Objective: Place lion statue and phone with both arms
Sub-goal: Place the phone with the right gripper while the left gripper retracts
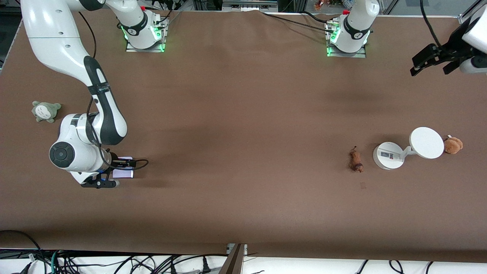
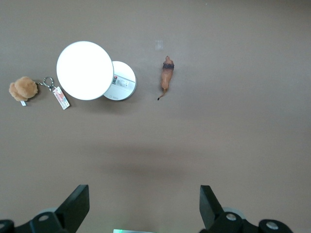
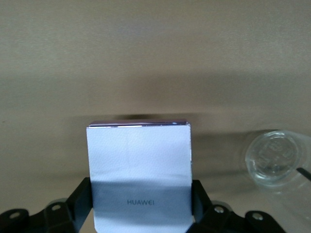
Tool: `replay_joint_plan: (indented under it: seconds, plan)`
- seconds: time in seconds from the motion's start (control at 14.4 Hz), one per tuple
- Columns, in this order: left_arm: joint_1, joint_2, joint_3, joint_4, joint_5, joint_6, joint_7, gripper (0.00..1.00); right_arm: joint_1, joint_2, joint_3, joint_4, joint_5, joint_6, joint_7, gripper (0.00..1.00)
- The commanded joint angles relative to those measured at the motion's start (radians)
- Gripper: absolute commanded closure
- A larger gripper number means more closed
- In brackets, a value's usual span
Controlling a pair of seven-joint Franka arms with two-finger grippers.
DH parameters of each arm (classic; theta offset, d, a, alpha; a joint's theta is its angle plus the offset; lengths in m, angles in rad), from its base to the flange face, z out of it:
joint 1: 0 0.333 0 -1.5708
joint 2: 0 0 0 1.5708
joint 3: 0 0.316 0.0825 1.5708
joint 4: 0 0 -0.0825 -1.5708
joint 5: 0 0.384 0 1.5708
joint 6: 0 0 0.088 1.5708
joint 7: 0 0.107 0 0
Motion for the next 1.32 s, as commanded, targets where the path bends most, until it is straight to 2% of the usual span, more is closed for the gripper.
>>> replay_joint_plan:
  seconds: [0.0, 0.35, 0.56, 0.63, 0.7, 0.77, 0.91, 1.25]
  plan:
    - [0.006, 0.096, -0.015, 0.106, 0.014, -0.029, 0.004, 0.0, -0.007, 0.0, 0.01, -0.021, 0.0, 0.04, -0.017, 0.59]
    - [-0.023, 0.176, -0.021, 0.176, 0.007, -0.032, 0.004, 0.0, -0.007, 0.014, 0.01, -0.047, 0.0, 0.096, -0.018, 0.58]
    - [-0.003, 0.214, -0.062, 0.218, 0.007, -0.037, 0.0, 0.0, -0.008, 0.023, 0.01, -0.047, 0.0, 0.111, -0.04, 0.57]
    - [0.01, 0.214, -0.065, 0.218, 0.007, -0.038, 0.001, 0.0, -0.008, 0.021, 0.01, -0.047, 0.0, 0.11, -0.04, 0.49]
    - [0.03, 0.216, -0.08, 0.218, 0.007, -0.046, 0.003, 0.0, -0.007, 0.021, 0.01, -0.047, 0.001, 0.108, -0.032, 0.12]
    - [0.055, 0.216, -0.103, 0.218, 0.007, -0.047, 0.001, 0.0, -0.004, 0.017, 0.01, -0.04, 0.0, 0.102, -0.033, 0.0]
    - [0.101, 0.198, -0.153, 0.206, 0.005, -0.058, -0.006, 0.0, -0.001, 0.005, 0.01, -0.018, -0.003, 0.097, -0.047, 0.0]
    - [0.101, 0.204, -0.157, 0.215, 0.017, -0.084, -0.002, 0.0, 0.009, -0.127, 0.018, 0.005, -0.012, -0.05, -0.05, 0.0]
